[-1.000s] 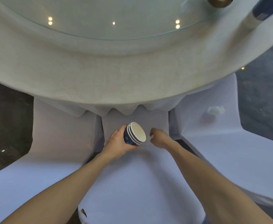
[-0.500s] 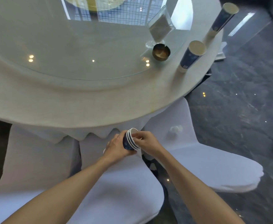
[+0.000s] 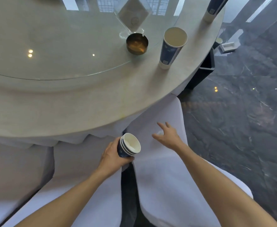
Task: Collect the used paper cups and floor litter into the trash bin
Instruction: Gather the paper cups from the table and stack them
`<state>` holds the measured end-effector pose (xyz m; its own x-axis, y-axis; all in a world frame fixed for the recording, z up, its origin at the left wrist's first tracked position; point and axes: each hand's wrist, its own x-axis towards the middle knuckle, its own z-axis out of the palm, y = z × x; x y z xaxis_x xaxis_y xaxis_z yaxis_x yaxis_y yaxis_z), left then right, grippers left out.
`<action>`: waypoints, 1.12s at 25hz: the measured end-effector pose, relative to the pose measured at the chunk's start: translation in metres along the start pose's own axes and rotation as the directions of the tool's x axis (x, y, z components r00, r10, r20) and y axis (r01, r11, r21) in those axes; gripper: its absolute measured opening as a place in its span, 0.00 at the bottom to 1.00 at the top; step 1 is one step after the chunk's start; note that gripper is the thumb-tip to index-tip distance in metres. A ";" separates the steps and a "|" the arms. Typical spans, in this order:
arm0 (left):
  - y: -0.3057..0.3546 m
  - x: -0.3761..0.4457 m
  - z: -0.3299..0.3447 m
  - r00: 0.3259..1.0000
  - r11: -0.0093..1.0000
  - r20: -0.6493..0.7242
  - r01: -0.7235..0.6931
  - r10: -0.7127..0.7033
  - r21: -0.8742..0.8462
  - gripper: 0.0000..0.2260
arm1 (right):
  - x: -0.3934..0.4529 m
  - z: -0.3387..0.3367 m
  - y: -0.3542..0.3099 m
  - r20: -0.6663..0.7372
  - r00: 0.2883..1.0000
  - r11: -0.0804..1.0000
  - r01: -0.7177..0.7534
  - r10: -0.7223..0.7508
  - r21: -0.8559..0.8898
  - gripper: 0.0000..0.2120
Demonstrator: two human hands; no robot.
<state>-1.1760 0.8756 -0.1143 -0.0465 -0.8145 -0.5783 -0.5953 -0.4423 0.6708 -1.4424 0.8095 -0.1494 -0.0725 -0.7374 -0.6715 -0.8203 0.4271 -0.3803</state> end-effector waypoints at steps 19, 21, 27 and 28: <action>0.000 0.034 0.098 0.992 0.992 0.013 0.121 -0.122 0.042 0.40 | 0.093 0.100 0.155 0.356 0.934 0.869 0.144 0.039 -0.473 0.15; 0.020 0.025 0.089 0.992 0.991 0.016 0.125 -0.126 0.046 0.42 | 0.078 0.072 0.145 0.331 0.943 0.892 0.130 0.024 -0.433 0.12; 0.087 0.011 0.061 0.996 0.995 -0.032 0.079 -0.077 0.058 0.43 | 0.031 -0.031 0.079 0.185 0.983 1.000 0.010 -0.009 -0.007 0.10; 0.098 0.007 0.057 0.997 0.995 -0.037 0.072 -0.069 0.063 0.43 | 0.018 -0.049 0.064 0.163 0.985 0.990 0.040 -0.062 0.137 0.07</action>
<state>-1.2801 0.8477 -0.0789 0.0246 -0.7952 -0.6058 -0.6462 -0.4750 0.5973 -1.5240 0.7974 -0.1548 0.0719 -0.6675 -0.7412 -0.7371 0.4651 -0.4903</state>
